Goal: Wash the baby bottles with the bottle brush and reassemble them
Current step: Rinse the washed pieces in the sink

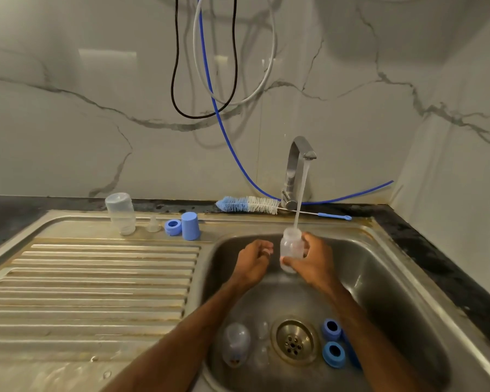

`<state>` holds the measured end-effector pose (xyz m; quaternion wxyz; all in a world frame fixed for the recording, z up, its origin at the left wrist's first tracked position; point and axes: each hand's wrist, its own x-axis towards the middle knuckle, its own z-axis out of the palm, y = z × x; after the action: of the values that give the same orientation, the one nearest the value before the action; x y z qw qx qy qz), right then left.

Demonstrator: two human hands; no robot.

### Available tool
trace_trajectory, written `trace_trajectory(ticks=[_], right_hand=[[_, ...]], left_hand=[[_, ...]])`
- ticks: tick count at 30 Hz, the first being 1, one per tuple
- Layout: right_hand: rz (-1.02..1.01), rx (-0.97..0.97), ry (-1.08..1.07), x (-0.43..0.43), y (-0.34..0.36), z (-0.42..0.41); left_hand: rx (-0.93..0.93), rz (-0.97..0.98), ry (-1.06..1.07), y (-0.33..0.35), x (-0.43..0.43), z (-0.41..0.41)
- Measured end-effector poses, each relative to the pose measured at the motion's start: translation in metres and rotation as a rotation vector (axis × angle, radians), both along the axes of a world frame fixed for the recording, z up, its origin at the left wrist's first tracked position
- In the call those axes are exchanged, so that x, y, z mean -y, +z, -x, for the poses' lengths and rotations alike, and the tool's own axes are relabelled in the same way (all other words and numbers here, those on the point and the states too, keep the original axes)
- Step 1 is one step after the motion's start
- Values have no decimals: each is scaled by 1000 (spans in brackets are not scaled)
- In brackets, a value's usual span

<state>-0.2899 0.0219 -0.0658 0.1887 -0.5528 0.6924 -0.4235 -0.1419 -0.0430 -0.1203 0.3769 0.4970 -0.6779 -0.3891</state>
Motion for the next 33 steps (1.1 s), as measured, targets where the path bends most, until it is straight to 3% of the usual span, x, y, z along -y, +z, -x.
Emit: trace_trajectory(ticks=[8,10,15,20,25,28,30,33], right_hand=[[37,-32,-9,3,-3,-2],[-84,-5,9,3,-3,-2],[-335,620,142,3,-2,3],[-525,1203,157,-1,7,14],[-574,1420,180,4,3,22],[-501,1271,193,3,6,21],[-436,879,183,4,0,19],[-342,131,123,5,-13,12]], left_hand=[[-120,-32,-35,2,-4,2],[-189,-76,-59,5,-6,3],[-262,-166,-155,19,-12,3],[-278,-271,-89,18,-6,6],[-283,-300,-96,15,-3,9],[-302,-328,-93,15,-2,11],[-330,-332,-54,10,2,10],[-368,-307,9,4,6,7]])
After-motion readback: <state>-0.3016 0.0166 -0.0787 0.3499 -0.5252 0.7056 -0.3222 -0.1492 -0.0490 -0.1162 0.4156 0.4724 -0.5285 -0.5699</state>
